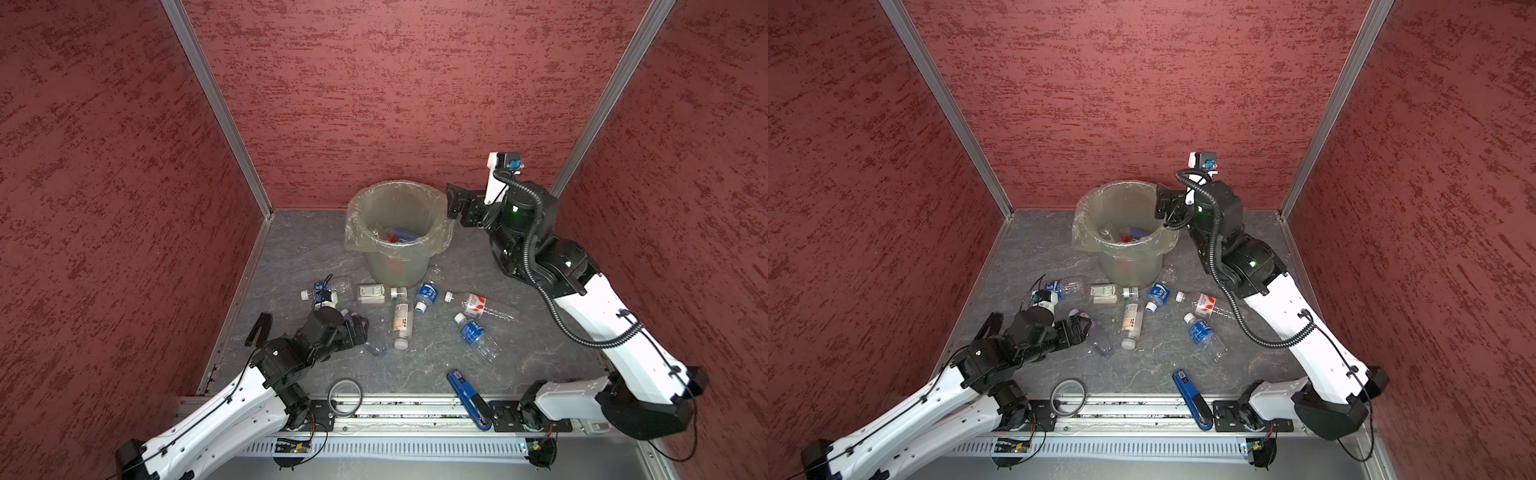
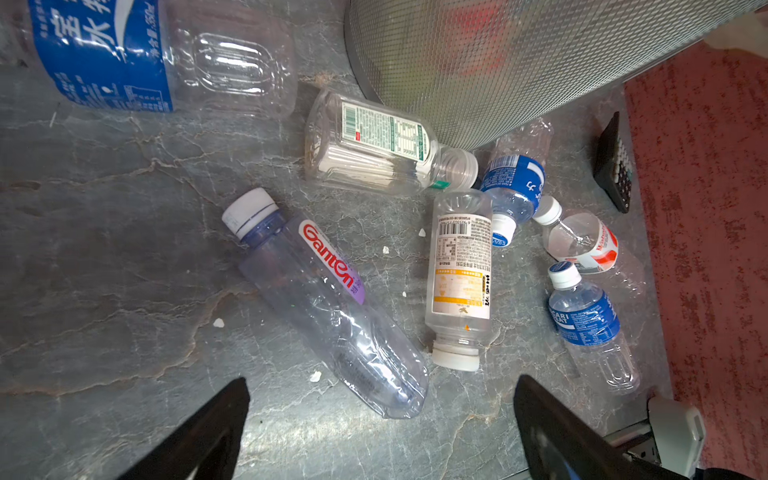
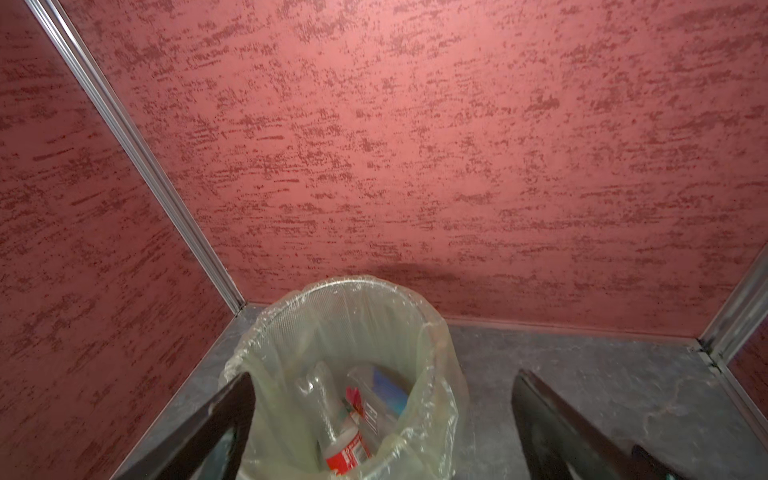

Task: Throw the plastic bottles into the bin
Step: 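Withdraw the right gripper from the bin while the left gripper grasps the purple-labelled bottle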

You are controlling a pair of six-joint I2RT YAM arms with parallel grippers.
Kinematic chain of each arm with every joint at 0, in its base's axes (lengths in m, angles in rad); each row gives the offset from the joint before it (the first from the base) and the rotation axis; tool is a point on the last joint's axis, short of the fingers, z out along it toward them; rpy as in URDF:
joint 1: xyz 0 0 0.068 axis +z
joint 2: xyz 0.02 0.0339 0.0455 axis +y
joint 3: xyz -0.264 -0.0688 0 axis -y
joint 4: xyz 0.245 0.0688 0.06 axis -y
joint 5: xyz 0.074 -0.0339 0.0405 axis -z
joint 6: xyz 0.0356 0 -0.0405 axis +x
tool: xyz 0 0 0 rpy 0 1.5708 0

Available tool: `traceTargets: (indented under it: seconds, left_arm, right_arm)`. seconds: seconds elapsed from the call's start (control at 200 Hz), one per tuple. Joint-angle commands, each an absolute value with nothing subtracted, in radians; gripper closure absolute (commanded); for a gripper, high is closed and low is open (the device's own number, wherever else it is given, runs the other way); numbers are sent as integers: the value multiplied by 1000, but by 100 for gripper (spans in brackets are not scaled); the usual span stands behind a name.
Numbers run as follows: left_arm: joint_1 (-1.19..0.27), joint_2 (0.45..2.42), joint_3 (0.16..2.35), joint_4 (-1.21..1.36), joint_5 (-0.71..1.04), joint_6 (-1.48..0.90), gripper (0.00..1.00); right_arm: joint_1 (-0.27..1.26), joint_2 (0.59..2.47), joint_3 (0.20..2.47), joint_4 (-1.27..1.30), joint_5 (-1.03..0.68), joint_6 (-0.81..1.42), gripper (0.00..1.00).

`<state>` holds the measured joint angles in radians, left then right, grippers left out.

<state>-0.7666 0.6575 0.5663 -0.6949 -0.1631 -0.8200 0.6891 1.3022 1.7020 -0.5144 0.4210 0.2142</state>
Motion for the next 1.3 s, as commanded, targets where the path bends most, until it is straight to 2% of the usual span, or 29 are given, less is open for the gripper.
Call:
traceTargets:
  seconds: [0.0,0.361,0.902,1.037,1.142,1.297]
  left_arm:
    - [-779,666,570,-666,-181,-844,0]
    - [-786,719,531,-589,-153,-902,0]
    - [-801,809,519,-584,-184,-1013,0]
    - [-801,861,534,-571,-186,-1020,3]
    - [-802,909,557,-607,-211,-1065,10]
    - [-803,989,593,-614,-223,-1090,11]
  right_arm:
    - [689,1226,1650,-500,402,248,3]
    - [692,1033,1364,-476,418,271,2]
    - [692,872,1074,-623,348,393,2]
    - [692,849,1025,-661,346,424,2]
    - [692,826,987,-674,344,448,3]
    - [693,808,941,-687,336,473,3]
